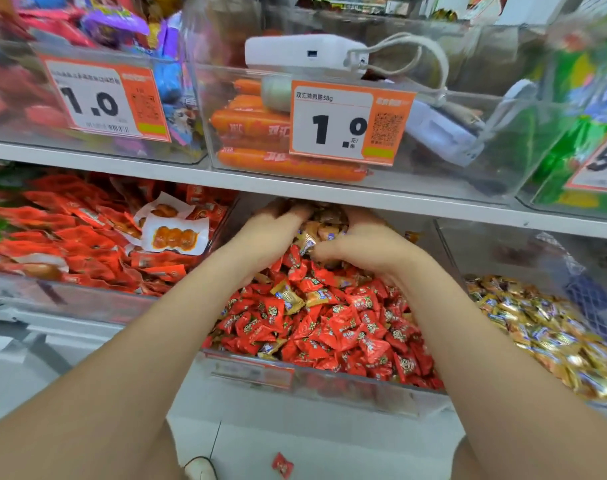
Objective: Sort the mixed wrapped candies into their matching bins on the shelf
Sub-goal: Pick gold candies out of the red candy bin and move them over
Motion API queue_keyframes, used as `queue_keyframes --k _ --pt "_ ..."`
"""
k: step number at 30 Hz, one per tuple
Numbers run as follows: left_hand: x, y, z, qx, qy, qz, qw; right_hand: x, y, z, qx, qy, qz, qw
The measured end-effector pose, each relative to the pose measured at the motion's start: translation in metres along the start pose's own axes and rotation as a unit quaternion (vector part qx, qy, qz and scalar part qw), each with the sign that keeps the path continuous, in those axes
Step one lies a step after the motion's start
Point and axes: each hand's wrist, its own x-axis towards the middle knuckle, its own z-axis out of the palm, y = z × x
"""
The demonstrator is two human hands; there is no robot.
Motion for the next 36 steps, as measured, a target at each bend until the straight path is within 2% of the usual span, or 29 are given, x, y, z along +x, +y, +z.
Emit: queue_keyframes --k 4,7,10,14,20,22,25,28,31,33,36 --pt "-0.023 -0.006 -0.005 0.105 -0.040 0.079 0.991 -0.032 0.010 -0.002 0.050 -0.006 -0.132 0.990" --pt "-0.048 -0.019 -0.001 0.243 -0.087 0.138 0.956 -0.056 0.021 0.008 -0.010 0.010 -0.197 0.980" --pt "-0.068 -0.031 0.004 0.339 -0.120 0.164 0.919 -0.074 0.035 0.023 -0.135 0.013 -0.212 0.968" --pt "-0.082 -0.036 0.007 0.372 -0.134 0.145 0.907 -0.087 0.049 0.027 -0.303 0.015 -0.216 0.928" --pt "-0.076 -0.046 0.001 0.463 -0.188 0.130 0.856 -0.089 0.053 0.023 -0.391 -0.055 -0.169 0.903" --pt "-0.070 -0.043 0.000 0.469 -0.183 0.118 0.856 -0.080 0.052 0.023 -0.388 -0.067 -0.164 0.904" --pt "-0.068 -0.037 -0.007 0.435 -0.170 0.121 0.876 -0.074 0.052 0.017 -0.349 -0.079 -0.167 0.919" --pt "-0.073 -0.031 -0.022 0.400 -0.135 0.158 0.893 -0.075 0.051 0.002 -0.282 -0.077 -0.168 0.941" --pt "-0.078 -0.022 -0.032 0.341 -0.085 0.230 0.908 -0.079 0.047 -0.016 -0.260 -0.044 -0.159 0.951" --pt "-0.079 -0.017 -0.033 0.302 -0.086 0.258 0.914 -0.082 0.043 -0.020 -0.227 -0.024 -0.172 0.958" --pt "-0.082 -0.013 -0.027 0.312 -0.121 0.258 0.906 -0.084 0.038 -0.009 -0.207 -0.012 -0.203 0.957"
